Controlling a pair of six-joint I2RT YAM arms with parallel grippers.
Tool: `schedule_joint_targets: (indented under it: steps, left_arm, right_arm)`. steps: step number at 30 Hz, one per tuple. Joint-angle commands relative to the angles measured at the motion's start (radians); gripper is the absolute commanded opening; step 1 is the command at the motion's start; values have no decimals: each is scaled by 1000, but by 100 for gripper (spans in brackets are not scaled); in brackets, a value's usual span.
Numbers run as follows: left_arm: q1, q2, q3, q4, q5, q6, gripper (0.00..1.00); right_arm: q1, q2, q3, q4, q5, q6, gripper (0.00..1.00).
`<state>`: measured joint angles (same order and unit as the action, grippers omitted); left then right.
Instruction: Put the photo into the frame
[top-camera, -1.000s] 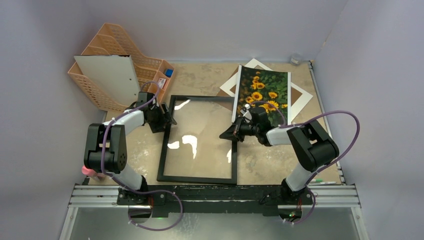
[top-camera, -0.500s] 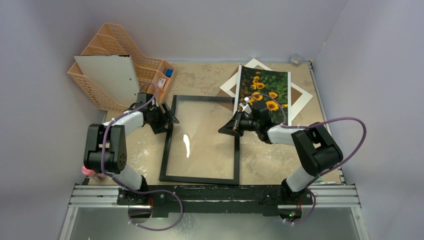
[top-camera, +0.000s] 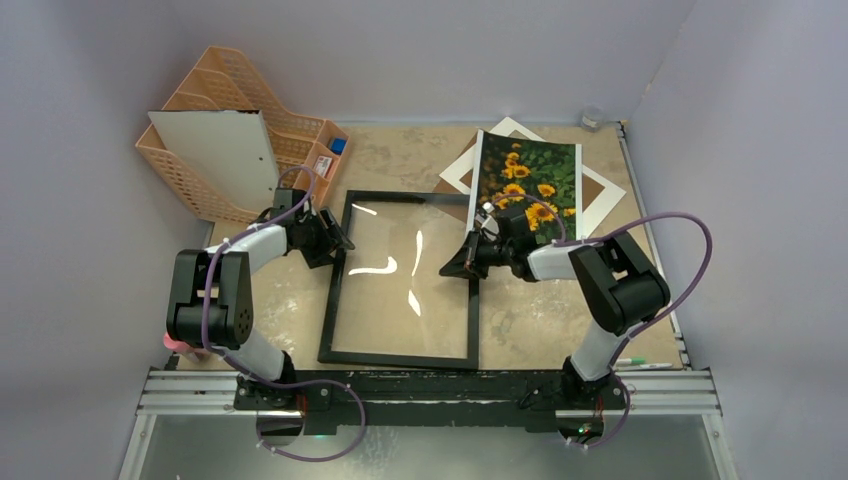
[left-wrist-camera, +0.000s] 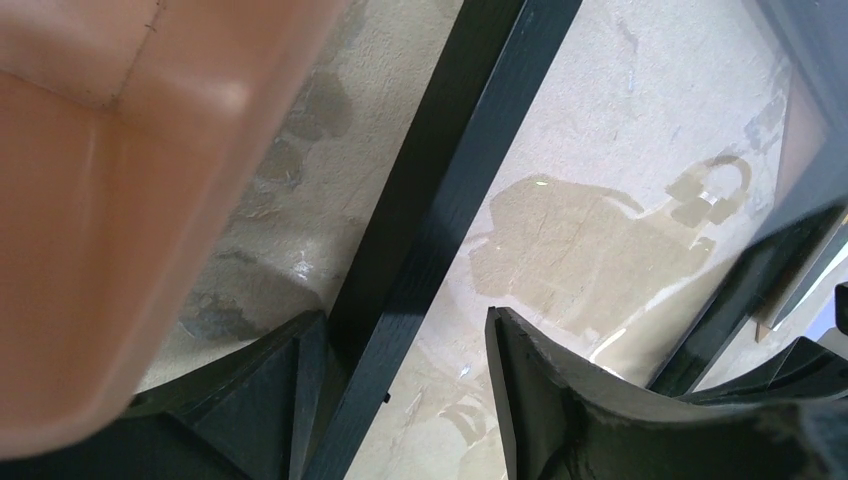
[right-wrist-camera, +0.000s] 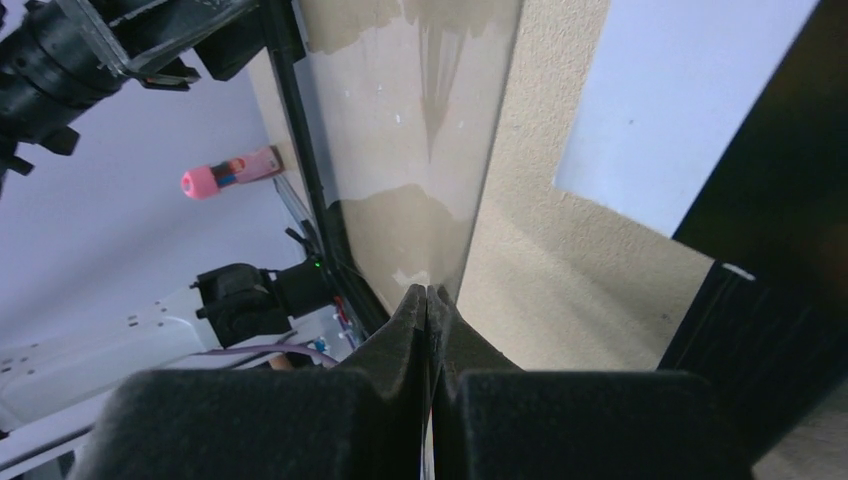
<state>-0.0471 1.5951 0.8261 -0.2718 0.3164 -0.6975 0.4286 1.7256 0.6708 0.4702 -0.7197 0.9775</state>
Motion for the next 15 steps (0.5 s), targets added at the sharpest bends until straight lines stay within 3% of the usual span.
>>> schedule_joint_targets:
  steps: [1, 15]
  left_arm:
    - [-7, -18, 5, -10, -24, 6, 61]
    - [-7, 12, 34, 24, -20, 34, 71]
  right_arm:
    - [7, 10, 58, -105, -80, -116, 0]
    - [-12, -3, 101, -228, -135, -272, 0]
